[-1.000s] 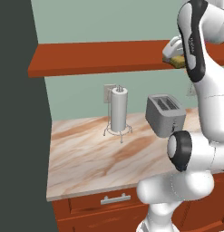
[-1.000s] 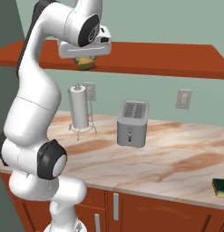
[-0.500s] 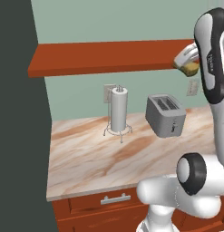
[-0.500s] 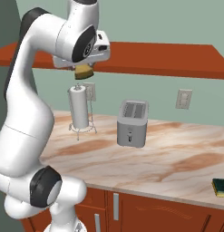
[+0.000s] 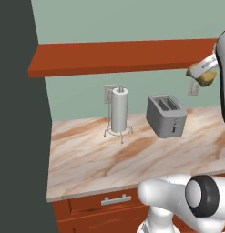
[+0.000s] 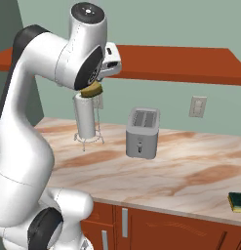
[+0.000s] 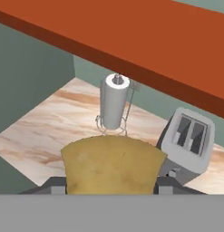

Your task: Open the cabinet. Pick the sponge and place it next to the sink. Then close the cabinet.

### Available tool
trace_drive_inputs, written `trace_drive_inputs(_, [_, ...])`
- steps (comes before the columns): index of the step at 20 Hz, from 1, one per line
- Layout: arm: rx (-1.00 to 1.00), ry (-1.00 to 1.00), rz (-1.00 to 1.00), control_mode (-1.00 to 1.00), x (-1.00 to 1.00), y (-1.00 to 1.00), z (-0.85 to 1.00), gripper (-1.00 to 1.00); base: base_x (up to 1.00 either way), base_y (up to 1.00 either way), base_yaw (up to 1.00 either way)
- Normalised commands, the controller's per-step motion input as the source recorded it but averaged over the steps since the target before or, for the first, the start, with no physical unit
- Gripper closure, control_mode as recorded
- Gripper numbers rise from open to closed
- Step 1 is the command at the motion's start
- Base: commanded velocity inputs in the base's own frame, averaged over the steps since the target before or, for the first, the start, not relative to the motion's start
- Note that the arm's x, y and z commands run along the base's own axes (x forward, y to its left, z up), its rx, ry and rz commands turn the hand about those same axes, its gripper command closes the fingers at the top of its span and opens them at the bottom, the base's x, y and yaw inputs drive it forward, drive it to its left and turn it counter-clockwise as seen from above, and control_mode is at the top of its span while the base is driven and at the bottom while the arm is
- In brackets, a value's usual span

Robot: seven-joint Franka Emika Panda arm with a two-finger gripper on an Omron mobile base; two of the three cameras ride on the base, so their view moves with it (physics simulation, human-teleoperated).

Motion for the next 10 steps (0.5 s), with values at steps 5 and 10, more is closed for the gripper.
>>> trace_drive_inputs(5, [0.00, -0.06, 0.00, -1.00, -0.46, -0.20, -0.09, 1.00, 0.00, 0.00, 0.00])
trace_drive_inputs(10, [0.00, -0.03, -0.01, -1.00, -0.44, -0.22, -0.13, 1.00, 0.00, 0.00, 0.00])
